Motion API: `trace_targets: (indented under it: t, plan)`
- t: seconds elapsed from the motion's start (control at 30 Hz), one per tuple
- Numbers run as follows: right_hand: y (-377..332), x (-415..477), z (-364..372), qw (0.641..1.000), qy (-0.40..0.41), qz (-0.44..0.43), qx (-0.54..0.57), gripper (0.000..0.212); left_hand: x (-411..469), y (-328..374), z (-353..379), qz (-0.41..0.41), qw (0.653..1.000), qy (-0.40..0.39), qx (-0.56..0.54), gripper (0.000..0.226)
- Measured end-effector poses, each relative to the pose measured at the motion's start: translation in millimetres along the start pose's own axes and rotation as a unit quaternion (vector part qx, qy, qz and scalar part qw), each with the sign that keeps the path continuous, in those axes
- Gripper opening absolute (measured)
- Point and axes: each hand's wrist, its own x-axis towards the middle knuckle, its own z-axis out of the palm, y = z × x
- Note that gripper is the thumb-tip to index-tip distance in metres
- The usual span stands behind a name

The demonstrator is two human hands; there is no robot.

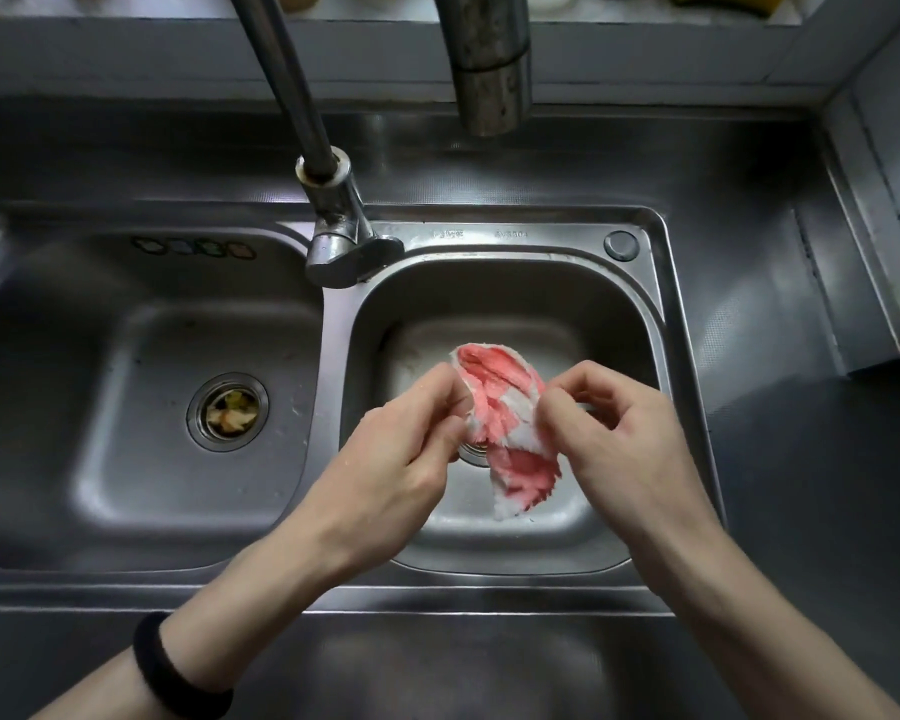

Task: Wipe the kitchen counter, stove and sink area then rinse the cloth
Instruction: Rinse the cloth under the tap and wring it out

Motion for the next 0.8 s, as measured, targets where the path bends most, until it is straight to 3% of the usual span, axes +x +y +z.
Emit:
trace_targets:
  t: [0.1,0.2,0.37,0.5,0.6,0.67,0.73,0.8]
  plan:
    - [4.9,4.4,-8.3,0.998,0.008,0.024,0.058,0.021,2.7,-2.2,-2.0,-0.031,0.999,0.038,0.002,0.015]
    - [8.1,10.8,-23.7,0.993,0.08,0.013,0.088,0.019,8.6,-8.0,-13.4,-0.063,0.991,0.115,0.008,0.027]
    - [15.6,16.4,-43.6,0.988,0.149,-0.021,-0.019,0.023,13.4,-15.6,-28.9,-0.062,0.976,0.195,0.071,0.026]
    - [14.1,17.3,-46.6,0.983,0.147,-0.044,-0.1,0.019,16.9,-10.4,-25.9,-0.049,0.973,0.199,0.109,0.023]
    - [8.6,19.5,-47.8,0.984,0.148,-0.02,-0.102,0.02,20.7,-4.9,-25.4,-0.039,0.972,0.205,0.112,0.018]
    - [1.4,20.8,-48.6,0.988,0.132,0.015,-0.075,0.02,22.5,-0.1,-25.7,-0.033,0.977,0.198,0.076,0.018]
    - [-6.2,20.4,-45.5,0.992,0.081,0.078,0.056,0.02,23.8,5.2,-24.1,-0.034,0.982,0.183,0.028,0.016]
    - [-14.8,18.7,-38.4,0.972,0.019,0.142,0.185,0.018,25.3,12.2,-19.7,-0.026,0.986,0.166,-0.004,0.017]
